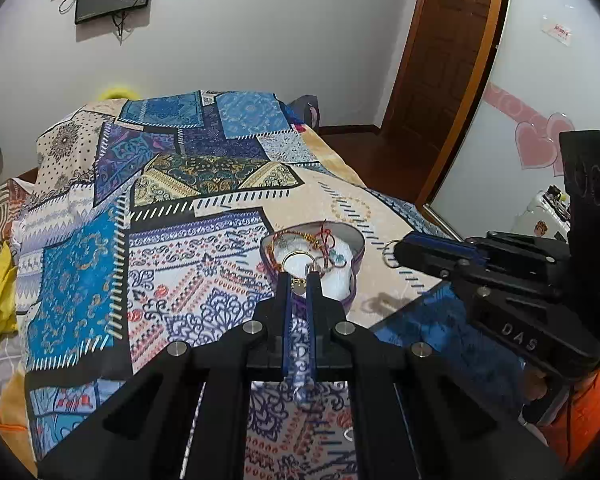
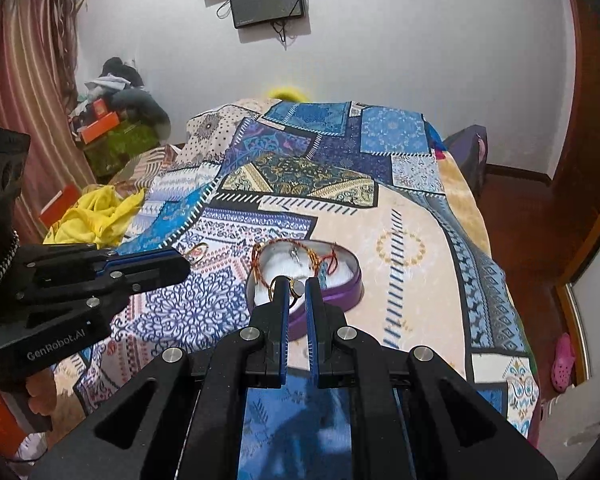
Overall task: Organize jewelry
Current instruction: 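Carry the gold ring into the purple tin and open the right gripper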
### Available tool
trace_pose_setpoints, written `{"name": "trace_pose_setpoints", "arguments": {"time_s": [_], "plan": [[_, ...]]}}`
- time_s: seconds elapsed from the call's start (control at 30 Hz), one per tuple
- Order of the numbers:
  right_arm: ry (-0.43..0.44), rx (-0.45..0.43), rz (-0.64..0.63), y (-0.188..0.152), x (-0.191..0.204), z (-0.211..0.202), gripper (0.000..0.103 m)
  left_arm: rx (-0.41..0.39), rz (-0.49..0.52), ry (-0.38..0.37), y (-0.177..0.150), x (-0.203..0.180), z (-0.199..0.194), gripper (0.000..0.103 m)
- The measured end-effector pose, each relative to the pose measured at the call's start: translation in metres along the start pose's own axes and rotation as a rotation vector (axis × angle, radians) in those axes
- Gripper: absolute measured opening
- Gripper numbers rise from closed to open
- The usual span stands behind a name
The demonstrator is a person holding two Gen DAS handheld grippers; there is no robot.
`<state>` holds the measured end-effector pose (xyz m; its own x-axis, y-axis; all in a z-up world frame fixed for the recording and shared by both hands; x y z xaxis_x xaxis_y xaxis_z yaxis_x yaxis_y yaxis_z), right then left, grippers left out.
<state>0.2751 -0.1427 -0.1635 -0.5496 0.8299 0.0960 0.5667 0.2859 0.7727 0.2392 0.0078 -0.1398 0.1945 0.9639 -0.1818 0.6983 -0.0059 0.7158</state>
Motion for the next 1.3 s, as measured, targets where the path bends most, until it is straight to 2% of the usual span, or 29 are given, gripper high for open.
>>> {"name": "trace_pose_setpoints", "arguments": {"time_s": [0.17,0.4,0.7,0.97,1.3], "plan": [[0.019,0.023,-0.005,0.004,0.001,0.018,0.007,0.005,-0.002,-0.006,0.007,0.003,0.013,0.005],[0.040,0.097,-0.021,0.005,0.000,0.045,0.007,0.052,-0.024,-0.026,0.016,0.012,0.044,0.005],[0.057,0.131,-0.050,0.002,0.000,0.049,0.007,0.093,-0.022,-0.042,0.020,0.013,0.072,0.005],[0.061,0.150,-0.054,-0.001,-0.001,0.054,0.007,0.106,-0.015,-0.044,0.018,0.013,0.077,0.005],[0.071,0.158,-0.032,0.001,-0.005,0.048,0.007,0.079,-0.017,-0.029,0.020,0.012,0.059,0.005]]}}
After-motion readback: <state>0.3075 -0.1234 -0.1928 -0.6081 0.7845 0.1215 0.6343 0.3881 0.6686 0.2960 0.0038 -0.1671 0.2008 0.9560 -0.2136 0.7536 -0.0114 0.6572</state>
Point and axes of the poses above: each gripper's, at about its wrist camera, not at the fingertips, and z roughly the way its jaws point, x to its left, y to its top, the point moved 1 cm from there along z, roughly the way its jaws point, and after that the axes turned 2 degrees about -y, right-handed, at the moved point
